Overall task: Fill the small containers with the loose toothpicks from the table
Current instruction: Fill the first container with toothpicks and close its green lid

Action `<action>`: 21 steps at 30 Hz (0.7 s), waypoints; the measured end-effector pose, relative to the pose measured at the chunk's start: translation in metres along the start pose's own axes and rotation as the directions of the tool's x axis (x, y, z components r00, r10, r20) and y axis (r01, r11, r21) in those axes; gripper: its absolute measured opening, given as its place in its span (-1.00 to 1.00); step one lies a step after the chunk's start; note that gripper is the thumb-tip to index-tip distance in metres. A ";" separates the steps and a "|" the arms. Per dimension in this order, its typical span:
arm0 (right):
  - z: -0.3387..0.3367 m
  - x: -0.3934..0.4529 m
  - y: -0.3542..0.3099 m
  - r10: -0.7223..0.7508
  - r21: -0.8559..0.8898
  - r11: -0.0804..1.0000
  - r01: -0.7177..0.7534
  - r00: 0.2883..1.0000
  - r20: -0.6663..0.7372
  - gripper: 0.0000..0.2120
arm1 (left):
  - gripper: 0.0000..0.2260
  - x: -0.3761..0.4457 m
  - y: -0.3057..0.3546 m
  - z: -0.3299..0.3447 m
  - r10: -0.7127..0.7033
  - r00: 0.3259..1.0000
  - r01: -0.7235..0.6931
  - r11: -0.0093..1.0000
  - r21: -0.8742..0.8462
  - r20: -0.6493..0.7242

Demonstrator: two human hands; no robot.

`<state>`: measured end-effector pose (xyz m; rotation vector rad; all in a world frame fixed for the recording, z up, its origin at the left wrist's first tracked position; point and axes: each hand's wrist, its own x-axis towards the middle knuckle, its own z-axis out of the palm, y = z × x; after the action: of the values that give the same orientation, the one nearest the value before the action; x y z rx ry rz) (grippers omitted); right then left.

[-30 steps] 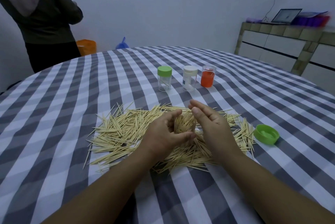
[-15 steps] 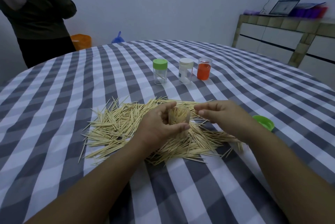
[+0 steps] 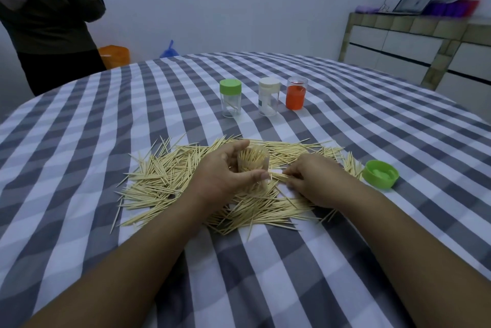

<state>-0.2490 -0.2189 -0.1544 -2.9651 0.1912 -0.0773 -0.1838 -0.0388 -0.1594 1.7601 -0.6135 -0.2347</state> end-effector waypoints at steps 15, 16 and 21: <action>-0.014 -0.006 -0.004 0.209 0.524 0.841 -0.132 0.974 -0.090 -0.77 | -0.24 0.000 -0.001 0.001 0.003 1.000 -0.003 1.000 0.009 0.016; -0.014 -0.006 -0.005 0.224 0.601 0.789 -0.125 0.970 -0.092 -0.78 | -0.21 0.000 -0.001 0.001 0.004 1.000 -0.004 1.000 0.008 0.016; -0.014 -0.005 -0.008 0.195 0.760 0.643 -0.094 0.980 -0.043 -0.80 | -0.21 -0.002 -0.001 0.002 0.004 1.000 -0.004 1.000 -0.004 0.030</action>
<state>-0.2538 -0.2131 -0.1400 -2.0844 0.3206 -0.2515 -0.1862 -0.0397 -0.1609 1.7536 -0.6377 -0.2599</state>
